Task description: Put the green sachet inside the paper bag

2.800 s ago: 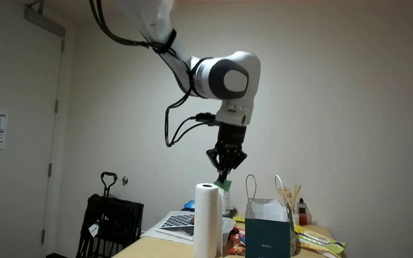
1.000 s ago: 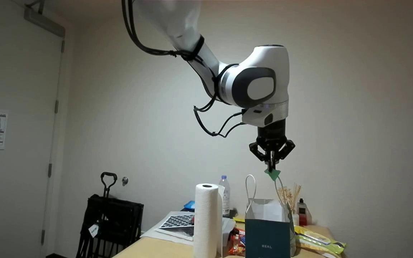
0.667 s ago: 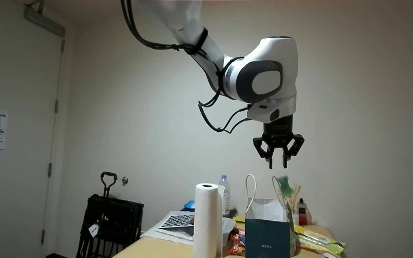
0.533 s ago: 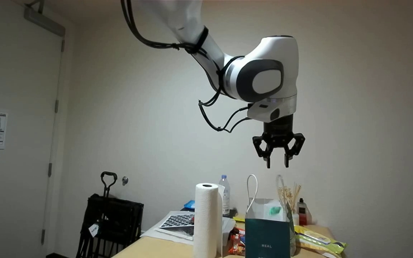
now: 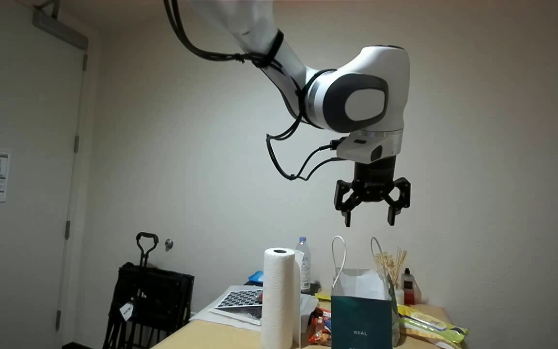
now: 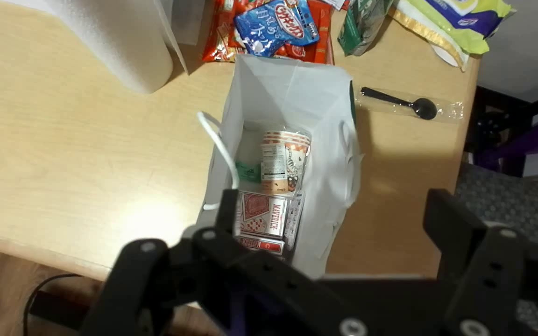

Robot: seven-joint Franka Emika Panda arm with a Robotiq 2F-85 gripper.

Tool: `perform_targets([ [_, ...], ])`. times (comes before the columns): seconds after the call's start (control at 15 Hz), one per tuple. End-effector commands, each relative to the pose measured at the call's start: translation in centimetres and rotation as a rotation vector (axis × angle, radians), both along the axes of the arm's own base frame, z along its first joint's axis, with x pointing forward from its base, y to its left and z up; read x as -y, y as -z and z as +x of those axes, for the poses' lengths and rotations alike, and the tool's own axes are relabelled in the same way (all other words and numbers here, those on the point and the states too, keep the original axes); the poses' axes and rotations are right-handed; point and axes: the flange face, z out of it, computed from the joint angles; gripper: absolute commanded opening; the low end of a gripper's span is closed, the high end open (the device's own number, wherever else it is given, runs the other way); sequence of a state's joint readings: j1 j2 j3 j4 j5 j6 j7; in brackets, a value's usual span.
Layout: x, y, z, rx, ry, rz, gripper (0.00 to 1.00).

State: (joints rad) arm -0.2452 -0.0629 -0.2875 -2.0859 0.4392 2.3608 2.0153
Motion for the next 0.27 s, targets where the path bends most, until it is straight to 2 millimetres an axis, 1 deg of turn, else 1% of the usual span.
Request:
perform_targets([
  [0.0, 0.17, -0.14, -0.01, -0.002, -0.017, -0.005, 1.00],
  [0.2, 0.29, -0.20, -0.07, -0.001, -0.037, -0.014, 1.00],
])
